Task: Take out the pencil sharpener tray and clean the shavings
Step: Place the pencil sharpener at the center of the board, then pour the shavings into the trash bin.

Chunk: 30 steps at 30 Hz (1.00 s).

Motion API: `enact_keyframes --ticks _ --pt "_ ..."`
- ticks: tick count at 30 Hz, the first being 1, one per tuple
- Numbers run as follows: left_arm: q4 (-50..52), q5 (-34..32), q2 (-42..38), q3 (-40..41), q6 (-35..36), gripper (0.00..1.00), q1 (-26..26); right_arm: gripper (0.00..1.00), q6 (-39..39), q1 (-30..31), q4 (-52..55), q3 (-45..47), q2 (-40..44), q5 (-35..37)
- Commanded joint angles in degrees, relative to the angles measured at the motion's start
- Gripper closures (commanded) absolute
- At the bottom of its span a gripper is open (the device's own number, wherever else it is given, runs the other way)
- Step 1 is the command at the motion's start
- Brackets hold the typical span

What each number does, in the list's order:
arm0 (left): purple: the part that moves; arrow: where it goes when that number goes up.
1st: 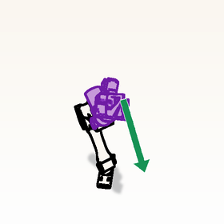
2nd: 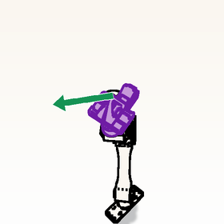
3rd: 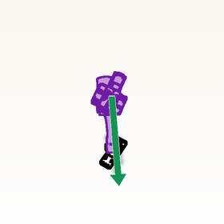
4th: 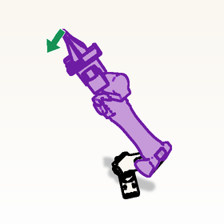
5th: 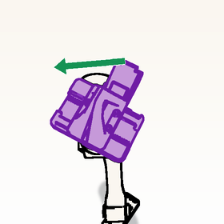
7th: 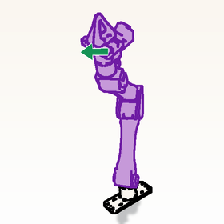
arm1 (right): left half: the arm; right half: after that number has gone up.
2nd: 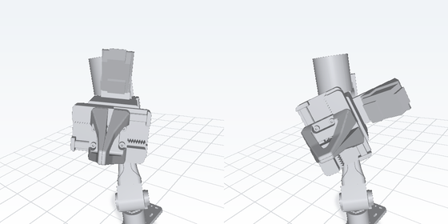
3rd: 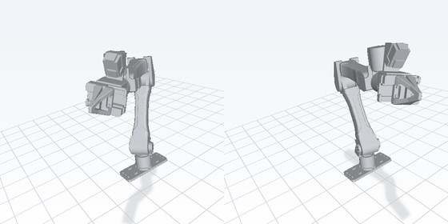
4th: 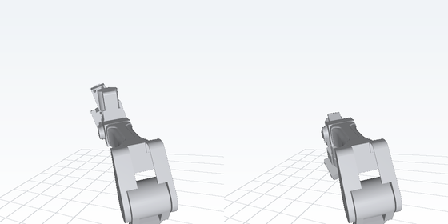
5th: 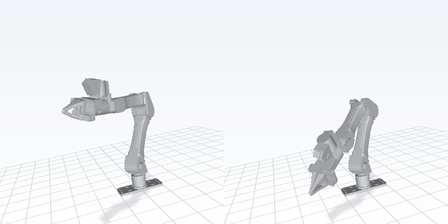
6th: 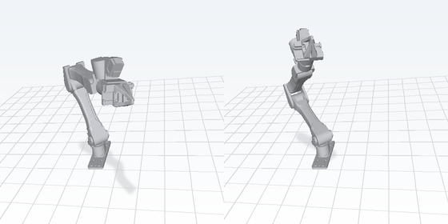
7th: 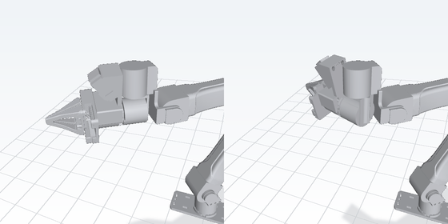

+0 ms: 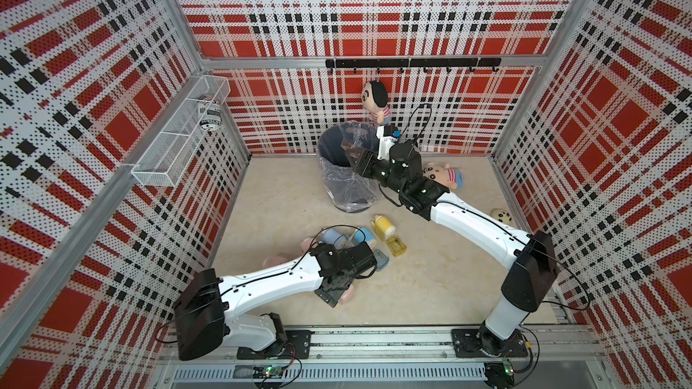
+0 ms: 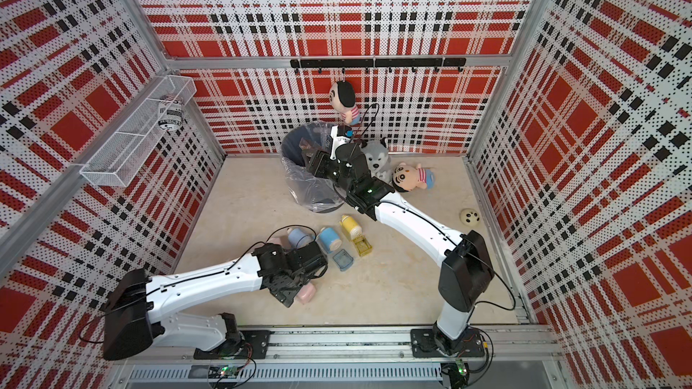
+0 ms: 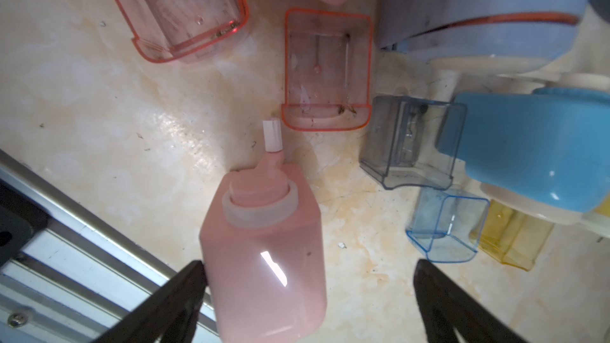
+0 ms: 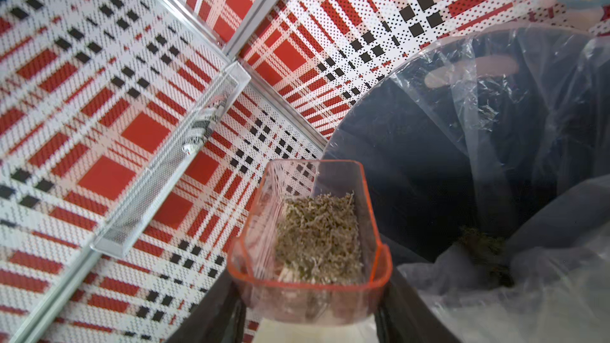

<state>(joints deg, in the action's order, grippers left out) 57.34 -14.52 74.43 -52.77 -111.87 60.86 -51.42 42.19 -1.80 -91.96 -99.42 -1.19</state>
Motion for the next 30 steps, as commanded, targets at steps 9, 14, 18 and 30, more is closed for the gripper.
enact_keyframes --ticks 9,14,18,30 --pt "3.74 -8.47 -8.82 0.54 2.23 0.02 -1.9 0.52 -35.24 -1.94 5.84 -16.67 -9.27 -4.54" --pt "5.94 -9.88 -13.31 1.33 3.19 0.02 -3.88 0.53 -47.17 -1.86 4.42 -19.13 -13.09 -5.14" --pt "7.44 -10.25 -16.79 2.3 3.84 0.02 -5.5 0.54 -55.13 -1.59 3.41 -16.51 -13.33 -3.53" --pt "9.38 -10.79 -23.63 4.44 4.69 0.02 -9.6 0.51 -65.82 -1.3 0.55 -9.71 -9.89 1.37"
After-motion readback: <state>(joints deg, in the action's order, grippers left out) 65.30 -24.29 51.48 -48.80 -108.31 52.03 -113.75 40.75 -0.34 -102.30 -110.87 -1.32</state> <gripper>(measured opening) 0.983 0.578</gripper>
